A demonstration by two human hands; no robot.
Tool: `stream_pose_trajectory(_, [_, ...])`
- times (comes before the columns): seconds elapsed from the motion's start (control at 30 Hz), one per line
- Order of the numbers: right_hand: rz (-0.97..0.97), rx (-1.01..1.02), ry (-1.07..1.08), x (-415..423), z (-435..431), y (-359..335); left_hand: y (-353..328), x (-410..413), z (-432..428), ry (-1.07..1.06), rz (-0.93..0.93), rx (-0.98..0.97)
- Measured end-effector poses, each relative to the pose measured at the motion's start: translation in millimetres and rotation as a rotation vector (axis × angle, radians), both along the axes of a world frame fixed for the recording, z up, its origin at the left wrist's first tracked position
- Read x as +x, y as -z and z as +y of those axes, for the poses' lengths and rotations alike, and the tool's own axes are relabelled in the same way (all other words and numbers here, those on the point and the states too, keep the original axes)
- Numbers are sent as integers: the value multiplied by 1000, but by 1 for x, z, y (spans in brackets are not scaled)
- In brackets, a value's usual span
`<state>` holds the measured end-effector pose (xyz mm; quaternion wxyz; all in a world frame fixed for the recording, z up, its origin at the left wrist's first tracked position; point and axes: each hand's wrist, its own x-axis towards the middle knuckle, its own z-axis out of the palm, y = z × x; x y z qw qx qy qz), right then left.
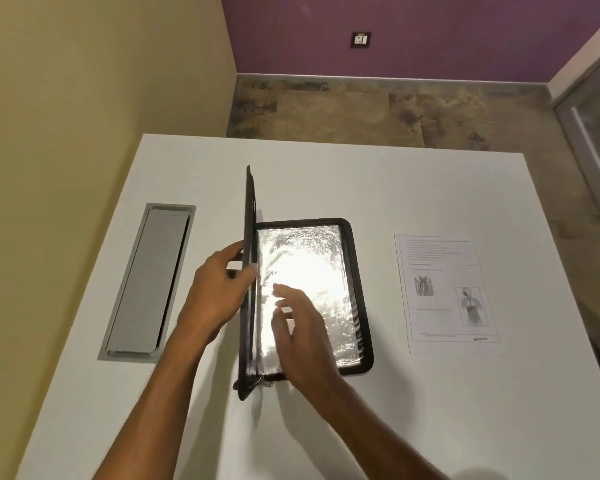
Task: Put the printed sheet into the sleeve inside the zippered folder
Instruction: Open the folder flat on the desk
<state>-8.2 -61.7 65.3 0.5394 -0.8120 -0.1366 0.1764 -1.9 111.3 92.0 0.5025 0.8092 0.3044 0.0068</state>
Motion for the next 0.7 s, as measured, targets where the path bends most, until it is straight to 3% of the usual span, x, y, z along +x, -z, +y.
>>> stream_pose_trajectory(0.2, [18,-820,-283,16,-75,77,10,-29,57,-120,22,-44])
stream_pose_trajectory(0.27, [22,-970,-307,11,-94,95,16,-39,83,-155,34,-87])
stream_pose_trajectory(0.4, [-14,-1069,-285,-1,-112,110,35,-51,122,-264,17,-77])
stream_pose_trajectory(0.5, [-22,-1076,-241,-4,-114,112,51,-55,142,-354,-4,26])
stream_pose_trajectory(0.7, [-18,-1075,-213,-8,-115,115,91,-67,157,-466,130,308])
